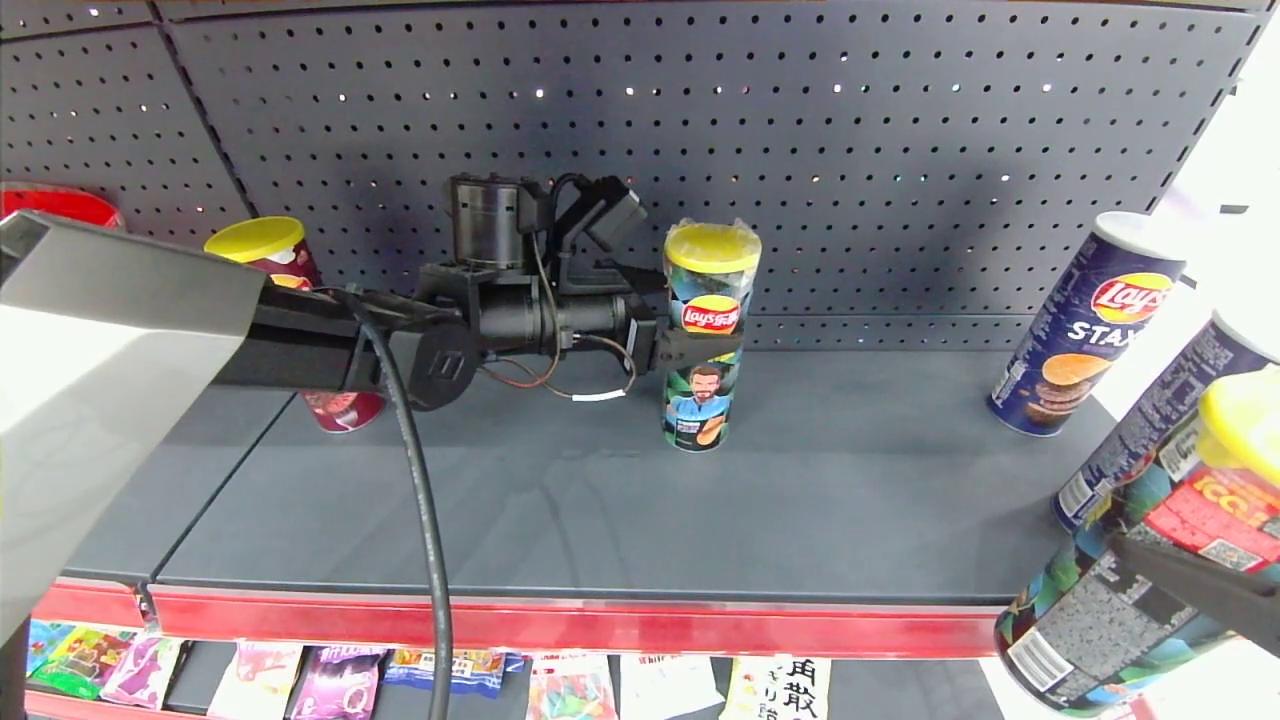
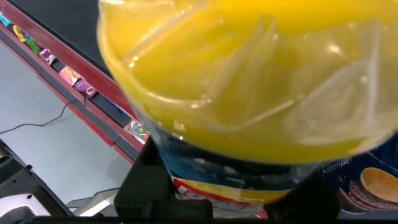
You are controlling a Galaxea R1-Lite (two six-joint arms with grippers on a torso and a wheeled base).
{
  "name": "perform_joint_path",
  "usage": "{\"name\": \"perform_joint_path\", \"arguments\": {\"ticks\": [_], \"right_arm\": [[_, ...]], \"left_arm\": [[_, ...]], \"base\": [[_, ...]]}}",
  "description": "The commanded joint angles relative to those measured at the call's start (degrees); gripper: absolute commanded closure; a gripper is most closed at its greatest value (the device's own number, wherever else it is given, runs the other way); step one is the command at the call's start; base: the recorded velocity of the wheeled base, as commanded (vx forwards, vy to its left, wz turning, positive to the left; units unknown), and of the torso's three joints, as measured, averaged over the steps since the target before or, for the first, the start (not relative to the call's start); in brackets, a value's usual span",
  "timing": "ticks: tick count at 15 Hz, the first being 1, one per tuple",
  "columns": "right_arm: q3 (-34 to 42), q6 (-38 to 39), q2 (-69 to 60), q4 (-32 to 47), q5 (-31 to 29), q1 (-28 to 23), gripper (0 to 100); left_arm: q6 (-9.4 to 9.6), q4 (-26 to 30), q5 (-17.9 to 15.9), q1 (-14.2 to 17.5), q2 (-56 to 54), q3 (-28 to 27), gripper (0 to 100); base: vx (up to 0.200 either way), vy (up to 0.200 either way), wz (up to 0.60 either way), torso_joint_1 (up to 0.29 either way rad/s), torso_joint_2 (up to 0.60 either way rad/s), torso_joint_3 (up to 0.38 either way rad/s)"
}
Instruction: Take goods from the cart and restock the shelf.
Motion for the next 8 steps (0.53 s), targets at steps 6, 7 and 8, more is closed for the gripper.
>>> {"name": "perform_joint_path", "arguments": {"ticks": [6,7,8], "right_arm": [[0.23,-0.01,-0.01,-0.02,-0.05,-0.01,100],[0.58,-0.01,-0.01,-0.02,0.03,-0.1,100],[0.58,-0.01,0.08,-0.02,0.03,-0.1,100]], "left_arm": [[0.08,-0.23,-0.03,-0.63,0.1,0.07,100],[-0.01,-0.14,0.06,-1.07,-1.13,1.13,100],[-0.27,-0.14,0.23,-1.59,-2.36,2.62,100]], "base": [[0.0,0.0,0.0,0.0,0.0,0.0],[0.0,0.0,0.0,0.0,0.0,0.0],[0.0,0.0,0.0,0.0,0.0,0.0]]}}
